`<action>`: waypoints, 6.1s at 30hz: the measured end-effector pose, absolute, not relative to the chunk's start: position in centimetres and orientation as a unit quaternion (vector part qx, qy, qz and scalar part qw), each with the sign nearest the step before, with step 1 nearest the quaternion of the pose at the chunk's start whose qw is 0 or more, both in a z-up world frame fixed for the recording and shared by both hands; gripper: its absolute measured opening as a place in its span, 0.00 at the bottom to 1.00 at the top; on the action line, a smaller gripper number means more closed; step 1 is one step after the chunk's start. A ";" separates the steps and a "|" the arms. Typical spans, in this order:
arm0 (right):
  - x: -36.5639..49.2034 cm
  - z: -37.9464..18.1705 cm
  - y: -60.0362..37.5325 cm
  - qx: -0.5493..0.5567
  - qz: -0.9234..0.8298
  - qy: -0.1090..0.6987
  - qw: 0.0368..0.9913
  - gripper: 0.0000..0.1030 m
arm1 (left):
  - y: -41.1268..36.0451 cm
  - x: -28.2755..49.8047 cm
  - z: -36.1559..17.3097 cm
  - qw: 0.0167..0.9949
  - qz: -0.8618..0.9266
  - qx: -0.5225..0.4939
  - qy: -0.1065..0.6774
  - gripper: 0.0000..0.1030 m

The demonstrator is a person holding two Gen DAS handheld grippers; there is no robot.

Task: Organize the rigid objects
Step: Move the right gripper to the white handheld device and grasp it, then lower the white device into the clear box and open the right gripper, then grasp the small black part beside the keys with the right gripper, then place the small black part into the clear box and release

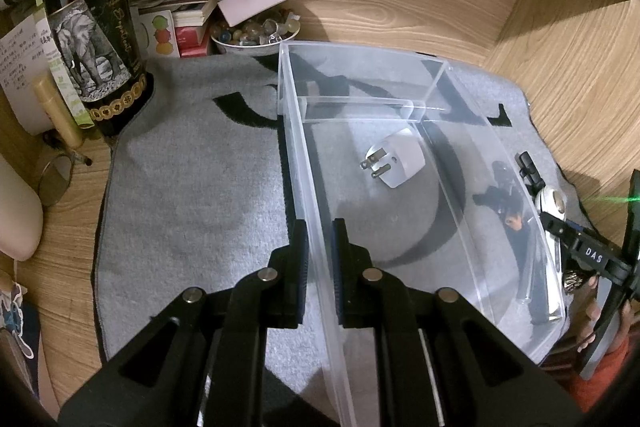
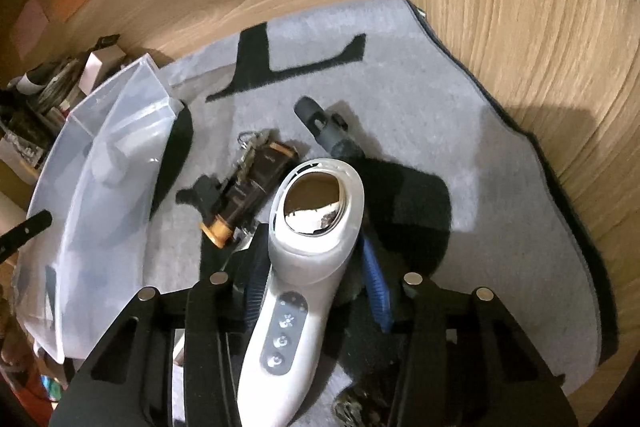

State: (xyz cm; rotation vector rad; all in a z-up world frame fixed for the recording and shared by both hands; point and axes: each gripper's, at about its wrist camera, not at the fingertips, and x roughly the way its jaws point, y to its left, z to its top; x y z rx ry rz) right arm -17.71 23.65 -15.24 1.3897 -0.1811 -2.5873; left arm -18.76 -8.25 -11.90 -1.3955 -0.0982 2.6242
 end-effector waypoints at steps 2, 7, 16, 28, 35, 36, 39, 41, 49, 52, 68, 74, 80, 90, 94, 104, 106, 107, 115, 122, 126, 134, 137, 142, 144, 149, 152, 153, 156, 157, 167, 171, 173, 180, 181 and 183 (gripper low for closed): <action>-17.7 -14.6 23.6 0.459 -0.881 -0.062 0.100 0.37 | -8.3 -18.8 -11.9 0.084 0.879 -0.468 -0.033 0.10; -17.3 -12.2 23.3 0.421 -0.901 -0.050 0.095 0.36 | -8.2 -18.7 -11.9 0.084 0.879 -0.467 -0.033 0.10; -17.0 -7.7 22.3 0.357 -0.926 -0.043 0.111 0.35 | -8.2 -18.7 -11.9 0.084 0.880 -0.467 -0.033 0.10; -16.1 -2.2 16.8 0.288 -0.934 -0.026 0.208 0.35 | -8.2 -18.7 -11.9 0.085 0.880 -0.467 -0.033 0.11; -17.2 -3.7 11.7 0.305 -0.917 0.018 0.256 0.35 | -8.2 -18.7 -11.9 0.085 0.880 -0.467 -0.033 0.11; -17.5 -4.2 11.0 0.311 -0.914 0.024 0.259 0.35 | -8.1 -18.7 -11.9 0.085 0.880 -0.466 -0.033 0.11; -18.1 -5.8 9.4 0.332 -0.903 0.041 0.268 0.35 | -8.1 -18.8 -11.8 0.086 0.880 -0.466 -0.033 0.11; -18.5 -6.9 8.3 0.347 -0.896 0.059 0.270 0.35 | -8.0 -18.8 -11.8 0.087 0.880 -0.466 -0.034 0.11; -19.7 -9.8 6.2 0.395 -0.872 0.114 0.268 0.36 | -7.9 -18.9 -11.9 0.088 0.879 -0.467 -0.034 0.11; -19.9 -10.6 5.5 0.410 -0.861 0.132 0.270 0.36 | -7.8 -19.1 -12.1 0.089 0.878 -0.469 -0.036 0.12; -19.7 -11.4 4.9 0.429 -0.849 0.136 0.277 0.43 | -8.0 -19.2 -12.5 0.091 0.877 -0.471 -0.033 0.12; -18.8 -9.6 5.8 0.396 -0.867 0.133 0.271 0.56 | -8.1 -19.1 -12.5 0.091 0.877 -0.471 -0.032 0.12; -18.3 -6.1 9.2 0.349 -0.897 0.091 0.254 0.67 | -8.1 -19.1 -12.5 0.091 0.877 -0.471 -0.032 0.12; -21.7 -5.3 17.4 0.356 -0.922 0.046 0.149 0.68 | -8.3 -19.2 -12.6 0.092 0.877 -0.471 -0.033 0.12; -23.4 -7.2 20.2 0.388 -0.914 0.033 0.115 0.68 | -8.3 -19.2 -12.6 0.092 0.877 -0.471 -0.033 0.12; -25.1 -12.9 23.3 0.467 -0.879 0.023 0.094 0.60 | -8.6 -19.1 -12.8 0.092 0.875 -0.473 -0.032 0.12; -25.4 -13.5 23.1 0.478 -0.872 0.026 0.101 0.54 | -8.7 -19.0 -12.9 0.091 0.876 -0.473 -0.032 0.12; -25.5 -13.8 23.0 0.483 -0.870 0.026 0.101 0.49 | -8.7 -19.0 -12.9 0.091 0.876 -0.474 -0.032 0.12; -26.4 -15.4 23.0 0.509 -0.854 0.013 0.111 0.20 | -8.7 -18.9 -12.8 0.091 0.875 -0.474 -0.031 0.12; -25.1 -13.9 22.6 0.483 -0.868 0.021 0.114 0.20 | -8.6 -19.0 -12.8 0.090 0.876 -0.474 -0.032 0.12; -24.2 -12.0 21.1 0.457 -0.880 0.039 0.123 0.20 | -8.5 -19.0 -12.8 0.090 0.875 -0.474 -0.031 0.12; -22.4 -8.3 16.4 0.404 -0.894 0.065 0.180 0.20 | -8.6 -19.0 -12.8 0.090 0.875 -0.474 -0.031 0.12; -21.8 -7.3 14.5 0.391 -0.895 0.070 0.205 0.20 | -8.6 -19.0 -12.8 0.090 0.875 -0.474 -0.032 0.12; -20.7 -6.5 11.3 0.378 -0.889 0.084 0.245 0.20 | -8.6 -19.0 -12.8 0.090 0.875 -0.474 -0.032 0.12; -20.2 -6.6 10.0 0.376 -0.884 0.091 0.262 0.20 | -8.5 -19.1 -12.8 0.090 0.875 -0.474 -0.031 0.12; -19.4 -7.5 7.3 0.388 -0.867 0.099 0.298 0.20 | -8.5 -19.1 -12.8 0.090 0.875 -0.474 -0.031 0.12; -19.1 -8.4 5.9 0.398 -0.856 0.113 0.310 0.20 | -8.5 -19.1 -12.8 0.089 0.875 -0.474 -0.032 0.12; -19.0 -8.6 5.5 0.401 -0.853 0.117 0.313 0.20 | -8.4 -19.1 -12.8 0.089 0.875 -0.474 -0.032 0.12; -18.8 -9.4 4.2 0.408 -0.843 0.140 0.320 0.20 | -8.3 -19.0 -12.8 0.089 0.875 -0.474 -0.032 0.12; -18.8 -9.5 4.0 0.410 -0.841 0.146 0.322 0.20 | -8.3 -19.0 -12.8 0.089 0.875 -0.474 -0.031 0.12; -18.7 -10.5 2.7 0.427 -0.824 0.165 0.334 0.22 | -8.3 -19.0 -12.8 0.089 0.875 -0.474 -0.032 0.12; -18.6 -10.1 3.0 0.418 -0.832 0.161 0.326 0.34 | -8.3 -19.1 -12.8 0.089 0.875 -0.474 -0.032 0.12; -18.6 -9.8 3.4 0.414 -0.838 0.153 0.323 0.35 | -8.3 -19.0 -12.8 0.089 0.875 -0.474 -0.032 0.12; -18.6 -7.5 5.7 0.387 -0.862 0.134 0.300 0.37 | -8.3 -19.1 -12.8 0.089 0.875 -0.474 -0.031 0.12; -18.6 -7.1 6.3 0.383 -0.866 0.132 0.294 0.37 | -8.3 -19.0 -12.8 0.089 0.875 -0.474 -0.031 0.12; -18.7 -6.3 7.7 0.375 -0.876 0.126 0.277 0.37 | -8.3 -19.1 -12.8 0.089 0.875 -0.474 -0.031 0.12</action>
